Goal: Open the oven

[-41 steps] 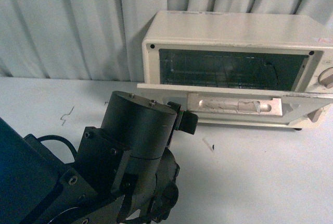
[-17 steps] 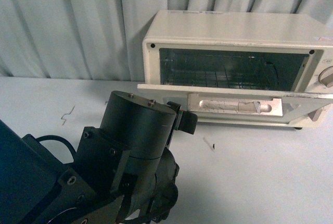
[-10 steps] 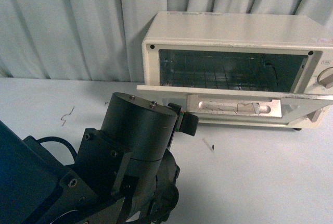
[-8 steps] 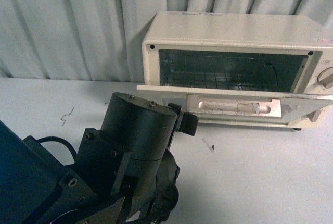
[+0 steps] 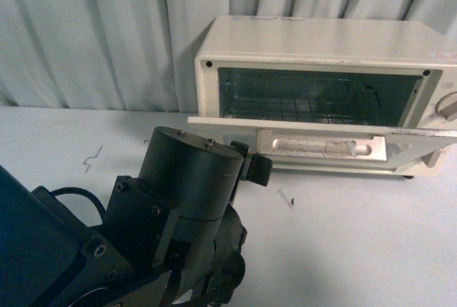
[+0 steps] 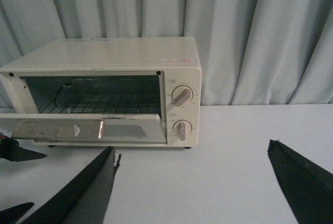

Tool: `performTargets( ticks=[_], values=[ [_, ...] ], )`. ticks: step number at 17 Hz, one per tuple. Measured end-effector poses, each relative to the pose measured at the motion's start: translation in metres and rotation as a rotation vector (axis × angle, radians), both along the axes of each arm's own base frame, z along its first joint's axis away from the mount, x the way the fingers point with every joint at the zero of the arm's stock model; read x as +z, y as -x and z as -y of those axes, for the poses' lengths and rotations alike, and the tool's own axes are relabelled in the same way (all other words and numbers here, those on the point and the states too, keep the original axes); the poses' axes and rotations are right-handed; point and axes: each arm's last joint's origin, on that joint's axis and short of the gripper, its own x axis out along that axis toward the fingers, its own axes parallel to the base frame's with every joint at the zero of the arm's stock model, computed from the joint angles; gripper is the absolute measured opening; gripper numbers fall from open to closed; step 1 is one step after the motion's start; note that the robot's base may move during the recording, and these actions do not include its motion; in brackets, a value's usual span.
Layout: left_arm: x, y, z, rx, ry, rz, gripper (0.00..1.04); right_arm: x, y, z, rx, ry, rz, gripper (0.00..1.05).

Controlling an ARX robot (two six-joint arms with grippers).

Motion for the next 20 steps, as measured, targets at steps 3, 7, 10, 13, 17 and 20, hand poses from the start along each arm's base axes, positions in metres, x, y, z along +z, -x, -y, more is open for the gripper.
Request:
performTargets(
  ticks=[3, 7, 10, 13, 17, 20],
  values=[
    [0.0, 0.0, 0.0, 0.0, 0.0, 0.0, 0.98, 0.0, 0.0, 0.0, 0.0, 0.001, 0.0, 0.97],
    [0.0, 0.0, 0.0, 0.0, 0.0, 0.0, 0.98, 0.0, 0.0, 0.0, 0.0, 0.0, 0.0, 0.98],
    [0.0, 0.0, 0.0, 0.0, 0.0, 0.0, 0.98, 0.0, 0.0, 0.0, 0.0, 0.0, 0.0, 0.98],
    [0.0, 0.0, 0.0, 0.0, 0.0, 0.0, 0.98, 0.0, 0.0, 0.0, 0.0, 0.001, 0.0, 0.98],
    [0.0, 0.0, 0.0, 0.0, 0.0, 0.0, 0.98, 0.0, 0.0, 0.0, 0.0, 0.001, 0.0, 0.98],
    [0.0, 0.0, 0.0, 0.0, 0.0, 0.0, 0.98, 0.0, 0.0, 0.0, 0.0, 0.0, 0.0, 0.98]
  ],
)
